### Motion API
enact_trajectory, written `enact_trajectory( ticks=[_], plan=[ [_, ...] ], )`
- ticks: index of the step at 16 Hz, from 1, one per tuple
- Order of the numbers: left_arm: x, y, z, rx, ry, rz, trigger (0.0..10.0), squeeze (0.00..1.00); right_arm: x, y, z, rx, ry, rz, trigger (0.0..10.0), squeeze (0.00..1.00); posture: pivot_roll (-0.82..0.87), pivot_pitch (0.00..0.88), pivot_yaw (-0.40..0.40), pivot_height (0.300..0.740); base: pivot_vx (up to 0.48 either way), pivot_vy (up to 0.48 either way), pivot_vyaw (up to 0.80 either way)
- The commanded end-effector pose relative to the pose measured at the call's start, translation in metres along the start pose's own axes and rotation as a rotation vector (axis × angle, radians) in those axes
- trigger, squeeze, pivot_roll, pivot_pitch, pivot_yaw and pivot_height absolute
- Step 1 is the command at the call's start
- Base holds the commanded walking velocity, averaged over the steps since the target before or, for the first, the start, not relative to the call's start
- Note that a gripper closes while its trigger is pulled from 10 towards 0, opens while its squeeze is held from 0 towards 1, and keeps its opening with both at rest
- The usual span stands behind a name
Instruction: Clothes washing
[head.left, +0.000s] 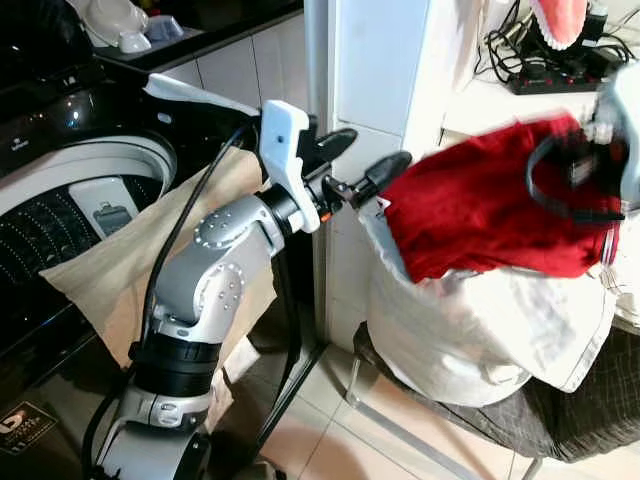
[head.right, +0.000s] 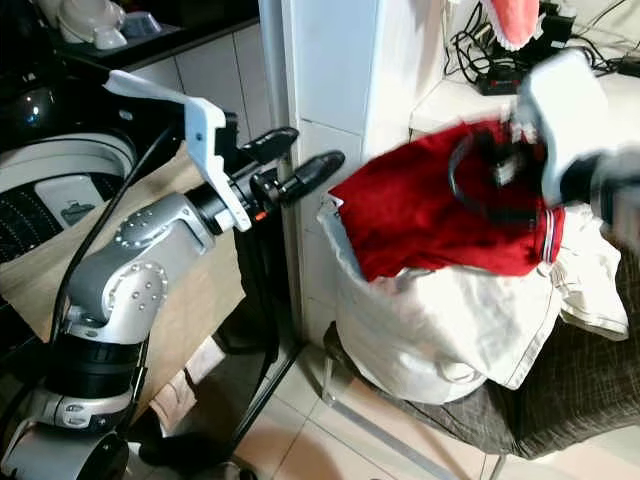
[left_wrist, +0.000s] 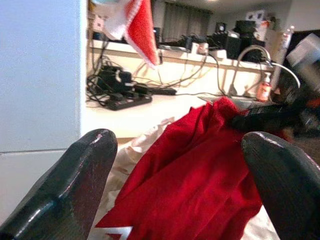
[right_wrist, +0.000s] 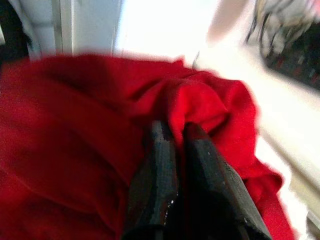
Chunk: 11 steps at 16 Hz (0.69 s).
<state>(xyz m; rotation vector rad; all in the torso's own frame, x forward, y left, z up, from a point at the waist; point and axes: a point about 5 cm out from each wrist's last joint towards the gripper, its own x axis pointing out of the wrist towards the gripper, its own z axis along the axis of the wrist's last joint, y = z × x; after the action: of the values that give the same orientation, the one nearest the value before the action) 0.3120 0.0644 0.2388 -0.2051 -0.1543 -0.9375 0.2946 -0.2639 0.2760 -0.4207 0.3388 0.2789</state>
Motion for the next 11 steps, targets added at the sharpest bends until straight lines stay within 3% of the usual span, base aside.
enact_trajectory(
  ticks=[1,3,4,5,6,8,11],
  plan=[
    [0.000,-0.003,-0.004,0.014,0.034,-0.017,10.0,1.00,0.000,-0.003,-0.010,-0.016,0.036,-0.023,0.0,0.00,-0.13,0.000,0.061,0.740,0.000,0.000,0.00],
    [0.000,-0.005,-0.015,0.053,0.098,-0.028,10.0,0.99,-0.002,-0.007,-0.028,-0.009,0.087,-0.058,0.0,0.00,-0.12,0.000,0.054,0.740,0.000,0.000,0.00],
    [0.000,-0.006,-0.018,0.041,0.106,-0.035,10.0,0.74,-0.003,-0.009,-0.031,0.005,0.085,-0.067,0.0,0.00,-0.12,0.000,0.049,0.740,0.000,0.000,0.00],
    [0.003,-0.006,-0.028,-0.035,0.119,-0.033,10.0,0.06,-0.002,-0.014,-0.039,0.032,0.077,-0.117,0.0,0.00,-0.12,0.000,0.047,0.740,0.000,0.000,0.00],
    [0.009,0.005,-0.053,-0.061,0.169,0.026,10.0,1.00,-0.001,-0.019,-0.046,0.074,0.045,-0.150,0.0,0.00,-0.12,0.000,0.041,0.740,0.000,0.000,0.00],
    [0.011,0.010,-0.078,-0.078,0.220,0.022,10.0,1.00,-0.003,-0.021,-0.055,0.093,0.060,-0.156,0.0,0.00,-0.13,0.000,0.041,0.740,0.000,0.000,0.00],
    [0.020,0.008,-0.088,-0.179,0.192,0.033,10.0,1.00,-0.005,-0.018,-0.061,0.080,0.039,-0.142,0.0,0.00,-0.15,0.000,0.048,0.740,0.000,0.000,0.00]
  ],
)
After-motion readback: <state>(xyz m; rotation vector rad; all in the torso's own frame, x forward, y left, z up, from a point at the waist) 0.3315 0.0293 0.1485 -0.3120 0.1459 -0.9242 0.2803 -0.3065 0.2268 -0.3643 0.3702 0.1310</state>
